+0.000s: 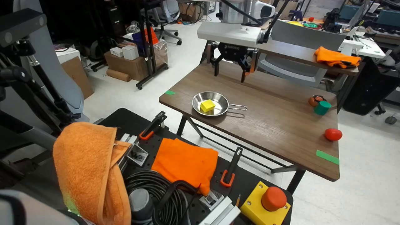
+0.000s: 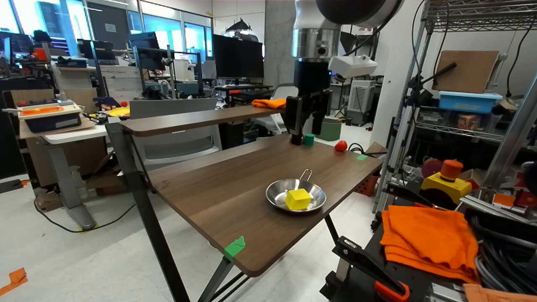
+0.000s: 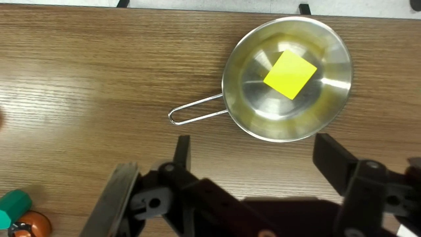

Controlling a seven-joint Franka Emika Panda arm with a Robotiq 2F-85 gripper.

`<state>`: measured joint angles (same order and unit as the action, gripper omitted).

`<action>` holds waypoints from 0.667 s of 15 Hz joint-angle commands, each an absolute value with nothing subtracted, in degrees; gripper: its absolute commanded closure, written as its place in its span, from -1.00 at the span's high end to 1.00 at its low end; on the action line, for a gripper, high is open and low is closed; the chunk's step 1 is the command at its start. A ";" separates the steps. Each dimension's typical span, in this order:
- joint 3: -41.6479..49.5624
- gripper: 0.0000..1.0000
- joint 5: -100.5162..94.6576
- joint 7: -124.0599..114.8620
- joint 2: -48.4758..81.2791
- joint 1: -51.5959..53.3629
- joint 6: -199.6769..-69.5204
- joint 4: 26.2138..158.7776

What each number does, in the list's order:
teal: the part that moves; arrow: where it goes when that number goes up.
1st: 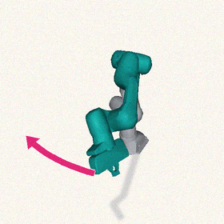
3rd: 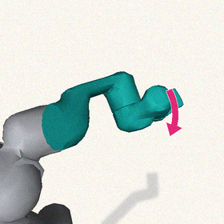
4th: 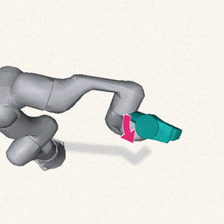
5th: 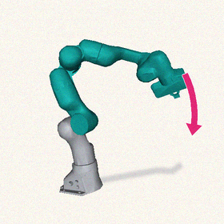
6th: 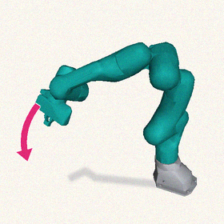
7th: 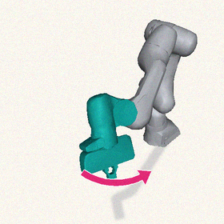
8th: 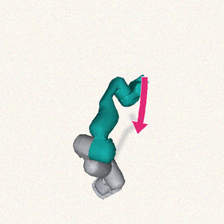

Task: Put the yellow block on the silver pan then remove it from the pan

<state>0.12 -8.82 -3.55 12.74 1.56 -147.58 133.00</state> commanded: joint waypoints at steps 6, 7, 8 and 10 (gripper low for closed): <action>-5.44 1.00 3.96 7.44 12.29 1.34 -148.50 135.85; -5.80 1.00 4.35 7.79 12.56 1.48 -148.33 135.85; -6.15 1.00 4.73 8.11 12.80 1.53 -148.28 135.86; -6.59 1.00 4.94 8.42 13.28 1.57 -148.37 135.82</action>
